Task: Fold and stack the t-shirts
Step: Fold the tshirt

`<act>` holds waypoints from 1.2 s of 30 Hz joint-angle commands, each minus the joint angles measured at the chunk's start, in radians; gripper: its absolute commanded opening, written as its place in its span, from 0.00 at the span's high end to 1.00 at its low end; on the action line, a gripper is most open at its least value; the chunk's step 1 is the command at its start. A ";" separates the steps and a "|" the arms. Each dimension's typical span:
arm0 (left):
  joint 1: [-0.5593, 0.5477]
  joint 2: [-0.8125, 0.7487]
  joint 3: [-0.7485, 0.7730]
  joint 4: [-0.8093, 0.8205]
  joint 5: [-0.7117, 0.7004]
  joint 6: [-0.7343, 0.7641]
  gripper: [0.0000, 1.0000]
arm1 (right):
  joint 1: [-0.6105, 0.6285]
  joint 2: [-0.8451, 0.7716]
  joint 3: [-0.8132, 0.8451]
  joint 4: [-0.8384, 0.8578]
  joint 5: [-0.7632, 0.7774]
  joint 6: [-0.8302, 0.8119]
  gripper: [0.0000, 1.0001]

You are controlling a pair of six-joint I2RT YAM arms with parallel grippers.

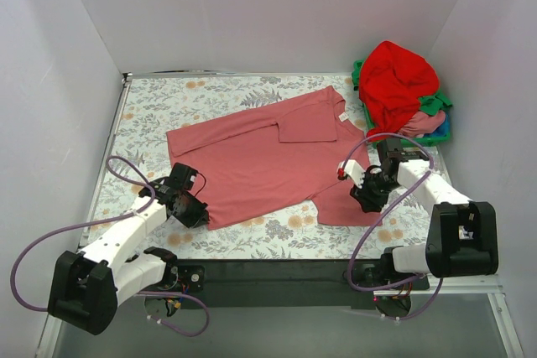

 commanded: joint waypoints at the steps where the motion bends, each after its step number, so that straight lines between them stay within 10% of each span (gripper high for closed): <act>1: 0.006 -0.021 0.011 0.010 0.012 0.006 1.00 | -0.002 -0.049 -0.039 -0.070 0.118 -0.082 0.54; 36: 0.006 -0.021 -0.027 0.050 0.046 0.012 1.00 | -0.003 0.051 -0.201 0.091 0.235 -0.039 0.52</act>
